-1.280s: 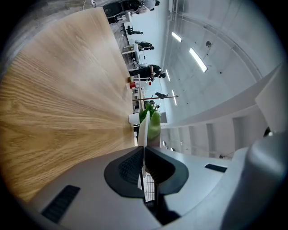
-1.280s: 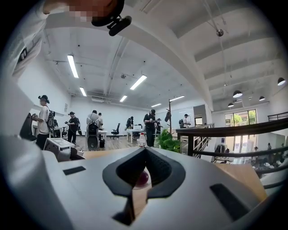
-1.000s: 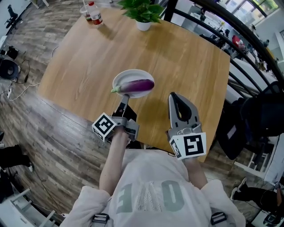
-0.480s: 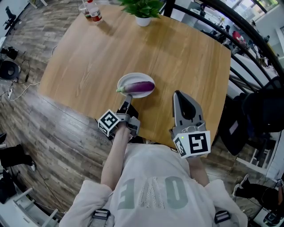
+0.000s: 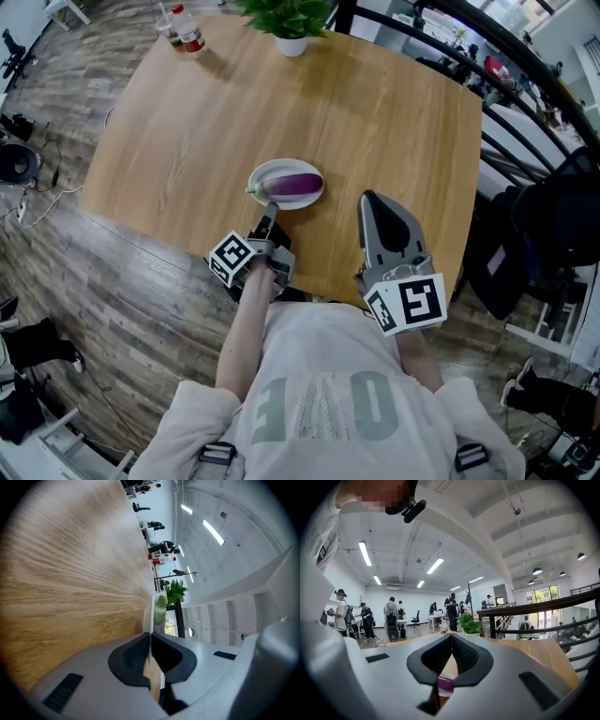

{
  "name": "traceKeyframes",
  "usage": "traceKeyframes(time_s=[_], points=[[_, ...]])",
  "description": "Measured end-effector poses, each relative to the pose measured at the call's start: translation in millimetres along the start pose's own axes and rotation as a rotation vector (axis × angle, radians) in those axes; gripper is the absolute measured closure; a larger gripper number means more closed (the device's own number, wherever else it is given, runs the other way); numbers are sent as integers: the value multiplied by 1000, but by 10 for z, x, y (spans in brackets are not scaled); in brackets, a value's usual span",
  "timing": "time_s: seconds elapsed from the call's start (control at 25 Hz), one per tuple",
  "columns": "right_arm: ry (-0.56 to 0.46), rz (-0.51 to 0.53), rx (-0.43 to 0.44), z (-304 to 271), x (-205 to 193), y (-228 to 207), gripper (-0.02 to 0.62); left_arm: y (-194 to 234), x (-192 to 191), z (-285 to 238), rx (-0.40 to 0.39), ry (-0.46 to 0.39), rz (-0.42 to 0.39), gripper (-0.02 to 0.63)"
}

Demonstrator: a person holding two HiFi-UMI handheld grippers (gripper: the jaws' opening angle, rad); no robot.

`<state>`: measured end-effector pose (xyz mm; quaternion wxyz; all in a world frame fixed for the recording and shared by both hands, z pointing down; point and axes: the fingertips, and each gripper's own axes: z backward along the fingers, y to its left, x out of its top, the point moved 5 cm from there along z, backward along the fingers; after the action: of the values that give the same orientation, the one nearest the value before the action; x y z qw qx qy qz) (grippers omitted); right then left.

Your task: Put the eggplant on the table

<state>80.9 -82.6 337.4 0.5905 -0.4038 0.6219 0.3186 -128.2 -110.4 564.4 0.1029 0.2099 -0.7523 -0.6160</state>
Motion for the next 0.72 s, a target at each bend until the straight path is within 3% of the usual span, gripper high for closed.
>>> traceKeyframes(time_s=[0.4,0.72], points=[[-1,0,0,12,4,16,577,107,-34,-15,42,3,46,588],[-6,-3,-13,63,0,23,576,119,4,-12,100,10,11,586]])
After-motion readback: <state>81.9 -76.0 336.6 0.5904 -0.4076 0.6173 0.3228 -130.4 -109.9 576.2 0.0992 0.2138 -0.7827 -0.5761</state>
